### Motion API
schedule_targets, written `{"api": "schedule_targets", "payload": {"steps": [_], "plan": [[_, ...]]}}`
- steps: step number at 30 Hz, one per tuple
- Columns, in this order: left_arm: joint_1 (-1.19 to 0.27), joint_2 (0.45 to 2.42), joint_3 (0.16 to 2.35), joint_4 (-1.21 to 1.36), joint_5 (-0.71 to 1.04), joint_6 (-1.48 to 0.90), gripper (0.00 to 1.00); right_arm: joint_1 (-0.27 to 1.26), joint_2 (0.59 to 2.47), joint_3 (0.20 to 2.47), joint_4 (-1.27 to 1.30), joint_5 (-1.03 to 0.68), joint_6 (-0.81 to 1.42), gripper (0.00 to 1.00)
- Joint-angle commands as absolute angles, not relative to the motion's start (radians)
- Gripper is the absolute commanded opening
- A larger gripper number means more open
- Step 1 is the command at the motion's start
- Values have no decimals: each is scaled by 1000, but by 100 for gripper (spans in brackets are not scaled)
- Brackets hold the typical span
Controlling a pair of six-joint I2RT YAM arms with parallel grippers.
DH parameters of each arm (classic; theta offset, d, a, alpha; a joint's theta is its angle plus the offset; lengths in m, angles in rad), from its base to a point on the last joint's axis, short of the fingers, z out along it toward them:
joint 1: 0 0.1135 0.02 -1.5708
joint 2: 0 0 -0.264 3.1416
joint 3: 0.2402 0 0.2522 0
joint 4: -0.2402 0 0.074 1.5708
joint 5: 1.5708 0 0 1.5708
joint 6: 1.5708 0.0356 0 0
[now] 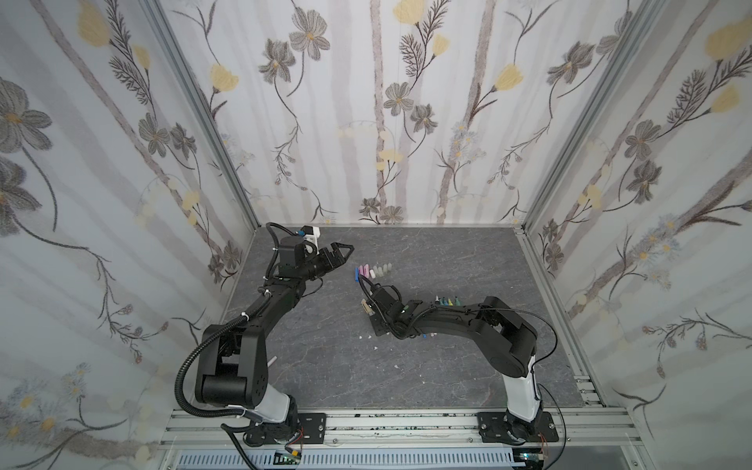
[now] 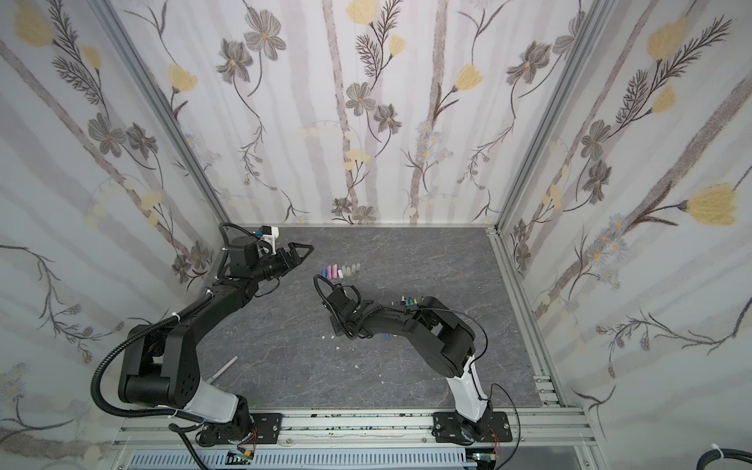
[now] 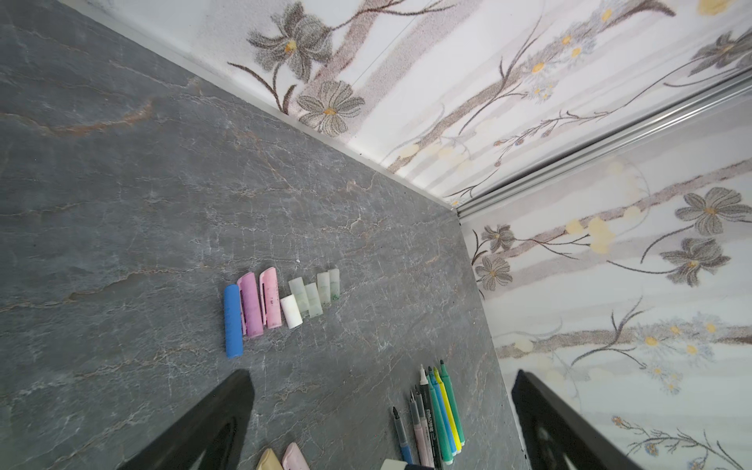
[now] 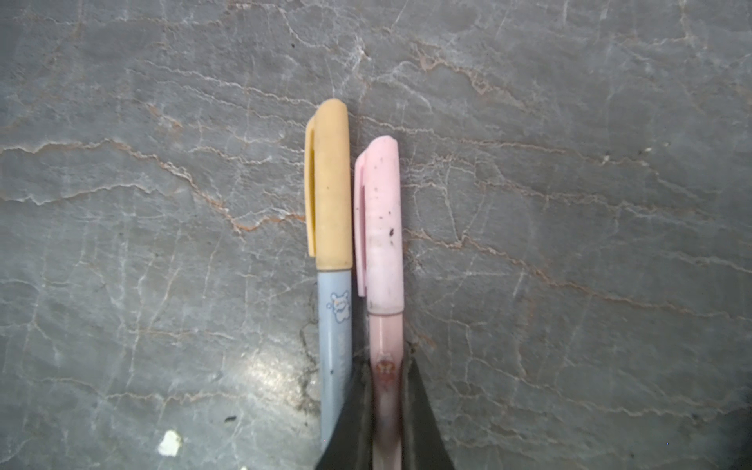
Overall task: Open the pen caps
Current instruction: 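Lower the right gripper onto the pink-capped pen and grasp it, then lift the pink-capped pen toward the left gripper while it reaches for the cap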
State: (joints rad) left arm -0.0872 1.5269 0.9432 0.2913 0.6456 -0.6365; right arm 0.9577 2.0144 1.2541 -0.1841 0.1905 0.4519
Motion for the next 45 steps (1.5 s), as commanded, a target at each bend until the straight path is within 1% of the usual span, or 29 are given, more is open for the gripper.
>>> {"api": "schedule_targets", "payload": {"steps": [1,10,19,24,26,29,31,37,45], "plan": [[-73,1521,914,410,649,-710,100,950,1996,1231,-293,179,449,6],[-67,1468,852,512,645,-793,100,910,1907,1181,-282,204,437,4],[-67,1449,877,500,702,-795,100,887,1808,1148,-267,209,425,3],[-87,1453,881,476,719,-785,89,874,1727,1110,-239,216,428,2],[-114,1466,882,470,734,-779,88,865,1680,1077,-212,209,430,1],[-182,1489,921,376,724,-706,85,843,1602,1018,-157,181,433,0],[-233,1501,945,320,703,-654,85,827,1504,965,-115,159,431,0],[-319,1563,975,307,729,-638,84,760,1341,847,-9,132,427,0],[-443,1633,1016,326,729,-647,82,722,1292,818,13,105,418,0]]}}
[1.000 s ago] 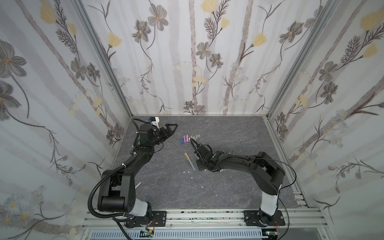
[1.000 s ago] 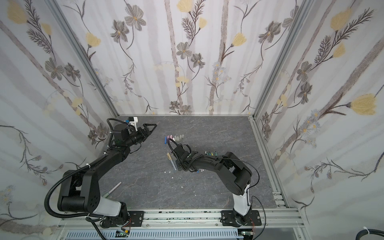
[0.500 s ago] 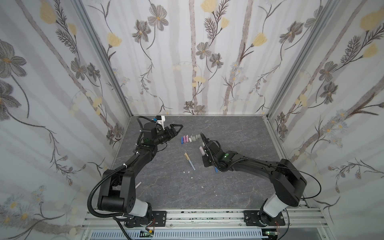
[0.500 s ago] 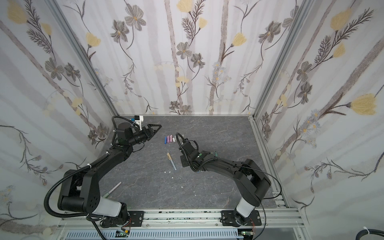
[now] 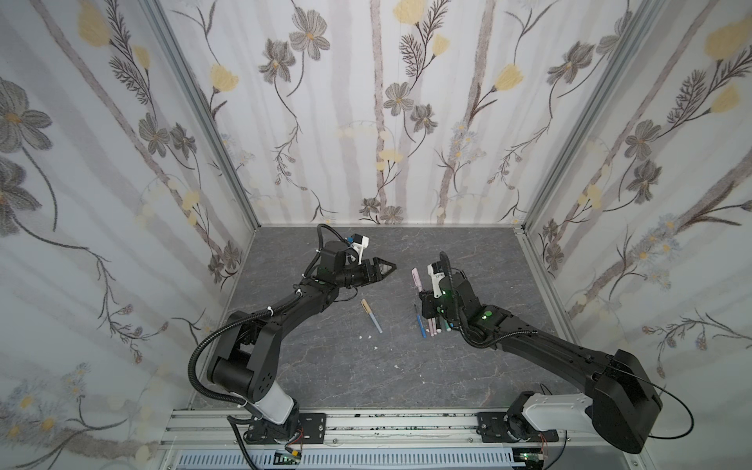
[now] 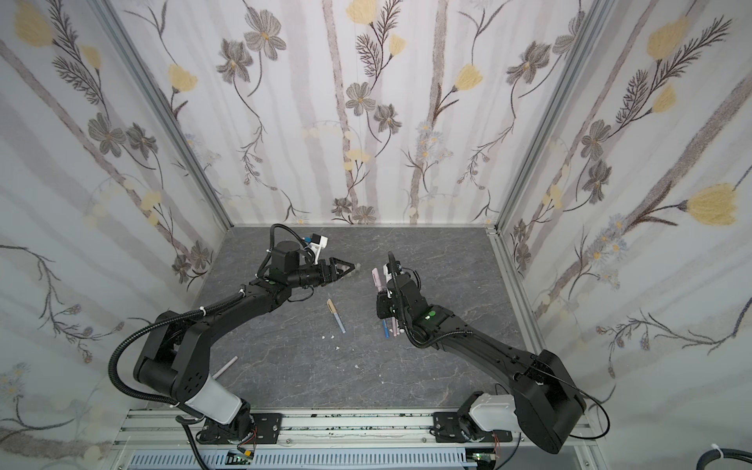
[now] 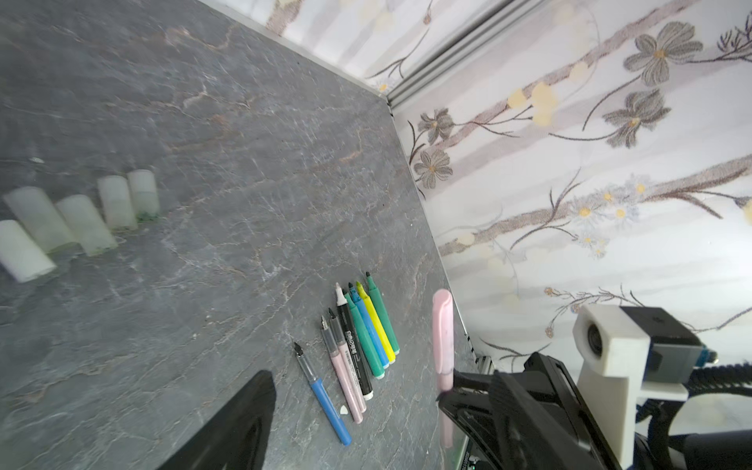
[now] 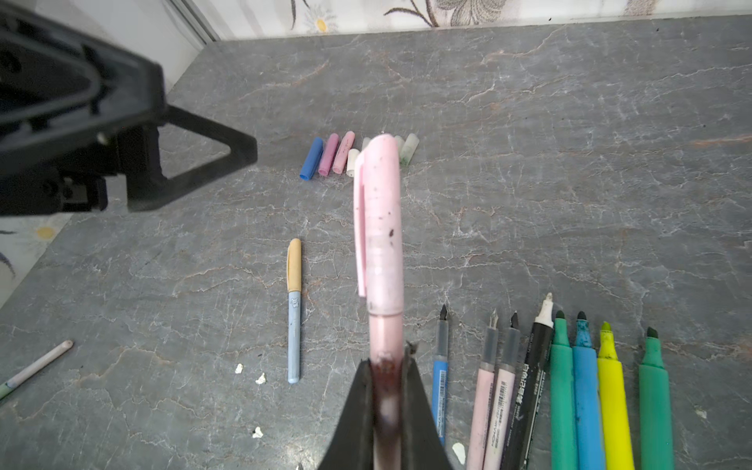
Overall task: Open the pen caps
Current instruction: 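Lift the pink-capped pen toward the left gripper while it reaches for the cap, then close the left gripper on the pink cap and pull the right gripper away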
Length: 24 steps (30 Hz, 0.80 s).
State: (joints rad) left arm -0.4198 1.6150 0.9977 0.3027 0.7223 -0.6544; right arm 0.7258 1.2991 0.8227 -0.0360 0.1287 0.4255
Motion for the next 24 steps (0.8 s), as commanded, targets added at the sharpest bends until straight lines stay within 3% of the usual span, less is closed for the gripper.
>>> {"api": "schedule_targets", "payload": {"steps": [1,24], "plan": [[-458,1642,1021,331,727,-650,81,722,1294,818,16,101,419,0],[-547,1787,1097,455,752,-739,46,722,1342,843,30,59,424,0]]}}
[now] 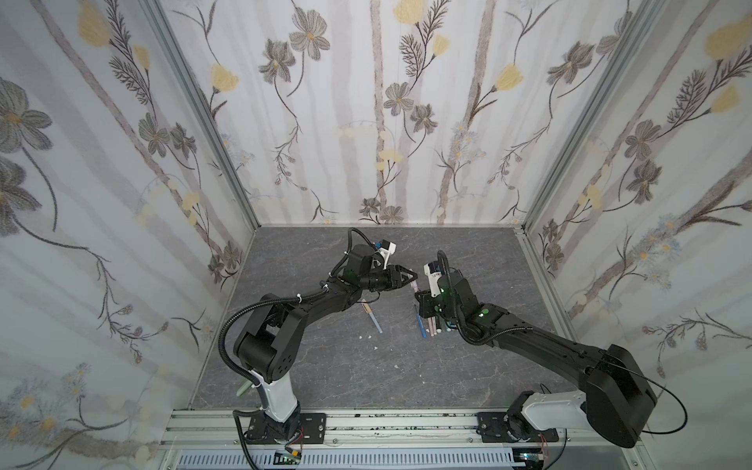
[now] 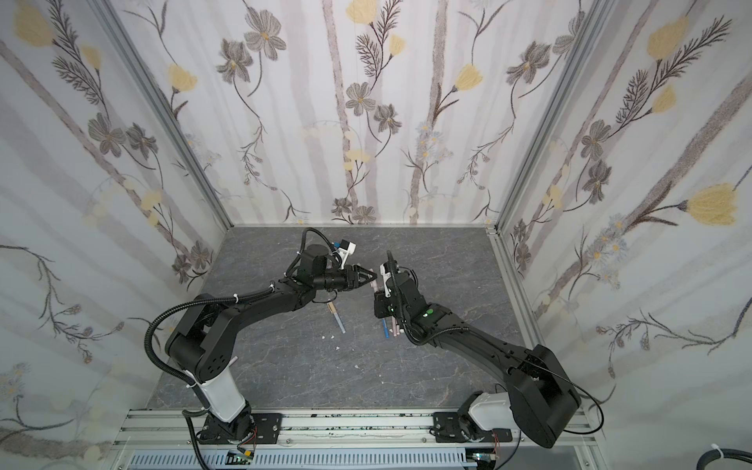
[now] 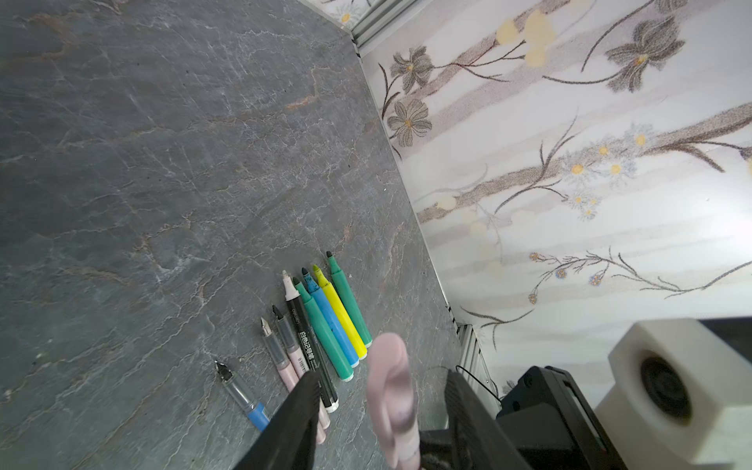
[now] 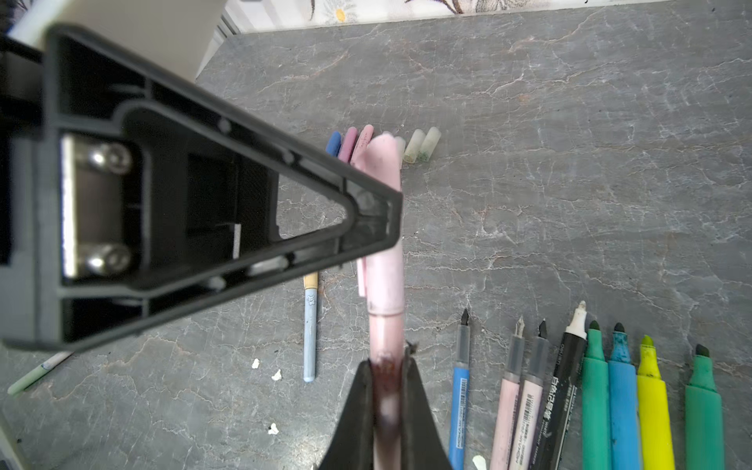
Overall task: Open the pen caps
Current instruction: 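Close the left gripper on the pink cap and pull the right gripper away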
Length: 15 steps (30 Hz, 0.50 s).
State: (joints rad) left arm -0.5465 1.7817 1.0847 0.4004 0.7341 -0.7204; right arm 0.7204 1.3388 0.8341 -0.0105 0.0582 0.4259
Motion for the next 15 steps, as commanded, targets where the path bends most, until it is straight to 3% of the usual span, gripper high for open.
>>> {"api": "schedule_targets", "payload": {"steps": [1,15], "plan": [[-548,1789,1098,458,755,-741,45,722,1344,844,34,58,423,0],[-553,1805,1100,488,779,-765,26,720,1370,840,64,80,414,0]]}}
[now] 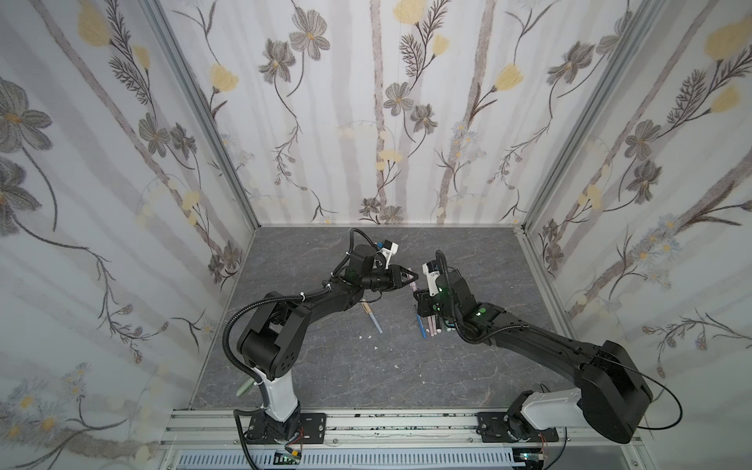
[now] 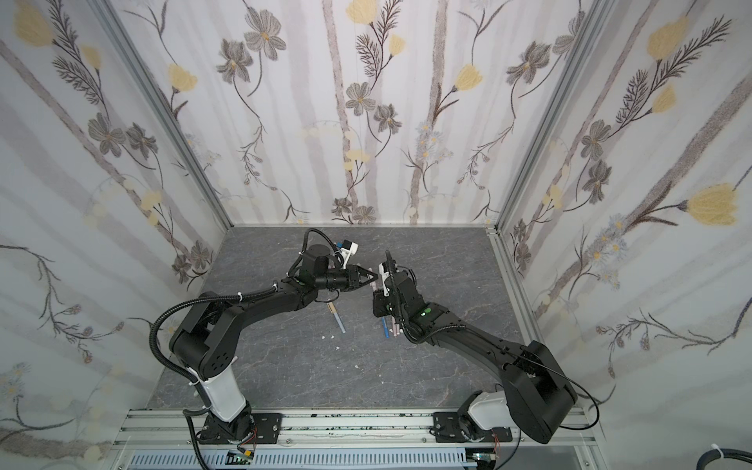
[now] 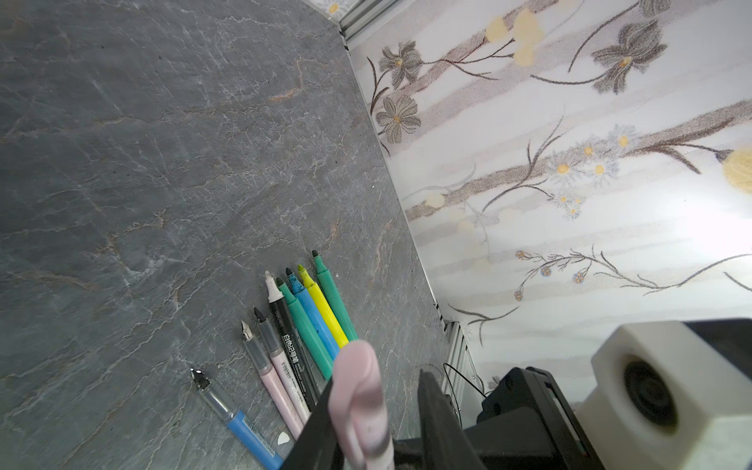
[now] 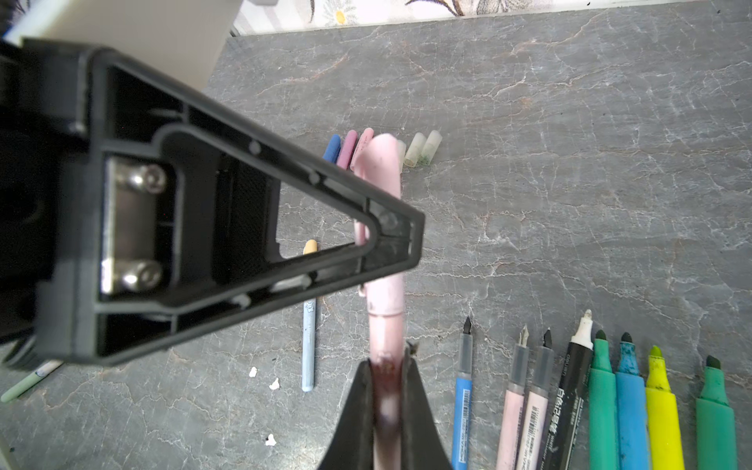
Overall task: Open the pen caps
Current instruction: 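Close the left gripper on the pink cap and pull the right gripper away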
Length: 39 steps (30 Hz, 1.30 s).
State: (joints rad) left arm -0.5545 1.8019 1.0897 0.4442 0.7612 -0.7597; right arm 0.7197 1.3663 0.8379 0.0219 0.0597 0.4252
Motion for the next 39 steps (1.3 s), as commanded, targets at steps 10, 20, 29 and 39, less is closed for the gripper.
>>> {"api": "schedule_targets", "payload": {"steps": [10,20,29,39], "plan": [[-557,1804,1103,480,781,-764,13,716,1386,832,77,80,413,0],[-557,1803,1108,476,788,-765,0,712,1416,839,79,57,414,17],[-557,1798,1111,461,785,-756,0,708,1435,854,83,46,414,11],[-557,1803,1140,380,755,-701,0,706,1427,870,63,38,410,4]]}}
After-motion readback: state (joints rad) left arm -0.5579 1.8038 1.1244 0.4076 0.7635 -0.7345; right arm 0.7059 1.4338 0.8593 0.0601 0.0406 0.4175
